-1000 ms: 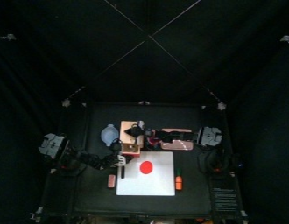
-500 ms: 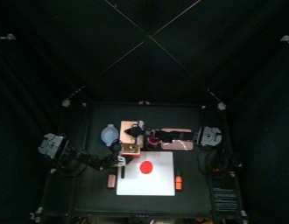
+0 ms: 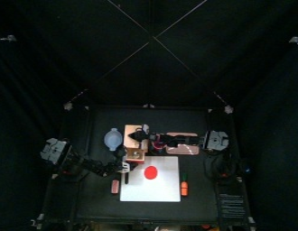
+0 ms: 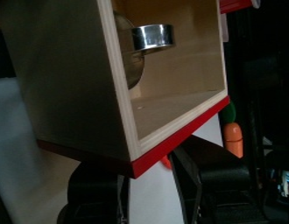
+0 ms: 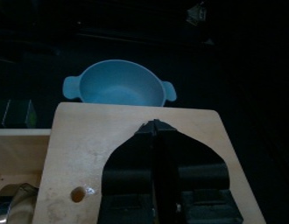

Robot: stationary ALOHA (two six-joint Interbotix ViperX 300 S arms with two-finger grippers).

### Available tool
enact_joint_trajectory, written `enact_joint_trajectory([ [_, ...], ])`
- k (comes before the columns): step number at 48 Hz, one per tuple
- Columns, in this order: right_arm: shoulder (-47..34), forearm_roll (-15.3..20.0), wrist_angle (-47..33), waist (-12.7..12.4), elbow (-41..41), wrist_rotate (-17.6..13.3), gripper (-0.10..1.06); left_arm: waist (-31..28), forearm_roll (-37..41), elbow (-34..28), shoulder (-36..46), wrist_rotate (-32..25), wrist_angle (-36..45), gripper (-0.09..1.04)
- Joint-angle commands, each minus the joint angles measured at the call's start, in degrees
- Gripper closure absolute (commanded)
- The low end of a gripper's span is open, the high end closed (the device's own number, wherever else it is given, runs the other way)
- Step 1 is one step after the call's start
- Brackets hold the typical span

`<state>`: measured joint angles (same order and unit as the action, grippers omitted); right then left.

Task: Get the cutter from the drawer then cut the dough then place the extra dough in the bowl
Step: Open the drawer

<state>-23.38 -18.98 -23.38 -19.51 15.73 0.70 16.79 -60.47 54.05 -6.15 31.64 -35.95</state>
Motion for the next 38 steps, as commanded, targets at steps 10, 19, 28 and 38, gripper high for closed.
enact_joint_trajectory([
  [10, 1.9, 0.1, 0.3, 0.0, -1.1, -0.1, 0.88, 0.6, 0.3, -0.8, 0.4, -0.4, -0.1, 0.15],
  [19, 1.9, 0.1, 0.4, 0.0, -1.1, -0.1, 0.88, 0.6, 0.3, -0.8, 0.9, -0.4, -0.1, 0.07],
  [28, 1.9, 0.1, 0.6, 0.0, -1.1, 0.0, 0.88, 1.0, 0.3, -0.2, 3.3, -0.6, 0.6, 0.07],
  [38, 2.0, 0.1, 0.7, 0.0, -1.2, 0.0, 0.88, 2.2, 0.4, 1.8, 6.8, -0.5, 2.9, 0.07],
])
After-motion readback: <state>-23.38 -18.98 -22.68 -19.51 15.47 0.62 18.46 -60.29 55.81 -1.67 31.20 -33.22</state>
